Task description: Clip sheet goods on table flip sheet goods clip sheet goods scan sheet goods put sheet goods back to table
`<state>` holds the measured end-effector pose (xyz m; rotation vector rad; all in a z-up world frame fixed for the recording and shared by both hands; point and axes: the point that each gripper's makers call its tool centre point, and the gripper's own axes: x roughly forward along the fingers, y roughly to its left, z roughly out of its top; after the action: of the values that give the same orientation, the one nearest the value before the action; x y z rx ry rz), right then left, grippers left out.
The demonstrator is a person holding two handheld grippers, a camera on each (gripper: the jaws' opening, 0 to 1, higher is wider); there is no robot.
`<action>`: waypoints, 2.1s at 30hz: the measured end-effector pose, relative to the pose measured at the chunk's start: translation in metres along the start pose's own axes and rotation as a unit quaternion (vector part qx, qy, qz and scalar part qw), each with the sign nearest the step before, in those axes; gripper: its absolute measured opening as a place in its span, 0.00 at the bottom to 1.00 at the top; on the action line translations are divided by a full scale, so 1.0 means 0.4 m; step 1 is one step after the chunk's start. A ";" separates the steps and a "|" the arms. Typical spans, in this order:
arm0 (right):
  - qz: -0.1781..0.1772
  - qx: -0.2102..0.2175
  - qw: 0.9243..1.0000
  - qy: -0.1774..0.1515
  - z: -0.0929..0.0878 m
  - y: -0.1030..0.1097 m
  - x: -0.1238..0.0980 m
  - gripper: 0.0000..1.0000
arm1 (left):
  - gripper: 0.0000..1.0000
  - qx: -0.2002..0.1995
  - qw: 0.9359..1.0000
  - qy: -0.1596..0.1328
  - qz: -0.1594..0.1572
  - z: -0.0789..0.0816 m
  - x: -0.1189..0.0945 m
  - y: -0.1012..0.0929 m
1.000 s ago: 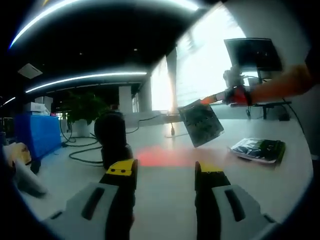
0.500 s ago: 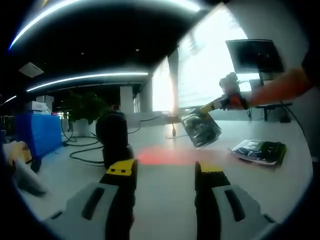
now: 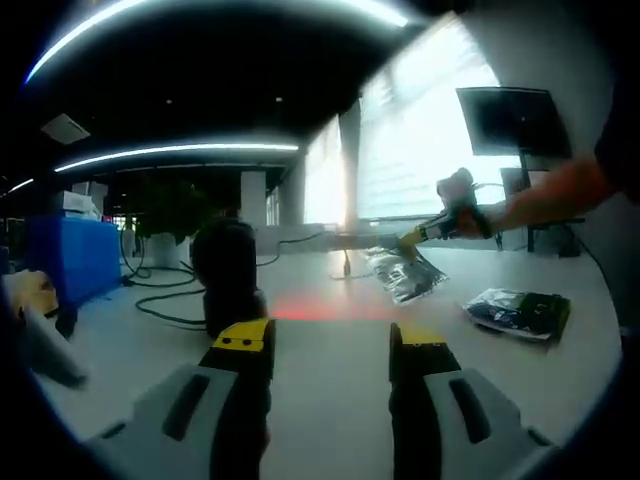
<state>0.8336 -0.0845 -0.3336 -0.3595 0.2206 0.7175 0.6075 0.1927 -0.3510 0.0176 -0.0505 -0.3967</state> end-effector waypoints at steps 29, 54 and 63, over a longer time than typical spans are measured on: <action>0.029 0.000 0.999 0.039 -0.092 0.000 0.099 0.00 | 0.50 0.055 0.993 0.008 -0.103 -0.011 0.023 -0.116; 0.031 -0.024 0.996 0.074 -0.141 0.050 0.092 0.00 | 0.46 0.016 0.995 0.003 -0.102 -0.006 0.022 -0.131; 0.017 -0.027 0.997 0.076 -0.144 0.057 0.093 0.05 | 0.46 0.016 0.995 0.004 -0.098 -0.006 0.022 -0.127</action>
<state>0.8410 -0.0690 -0.4039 -0.4635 0.3522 0.7307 0.5962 0.1426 -0.3542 0.0568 -0.0482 -0.5915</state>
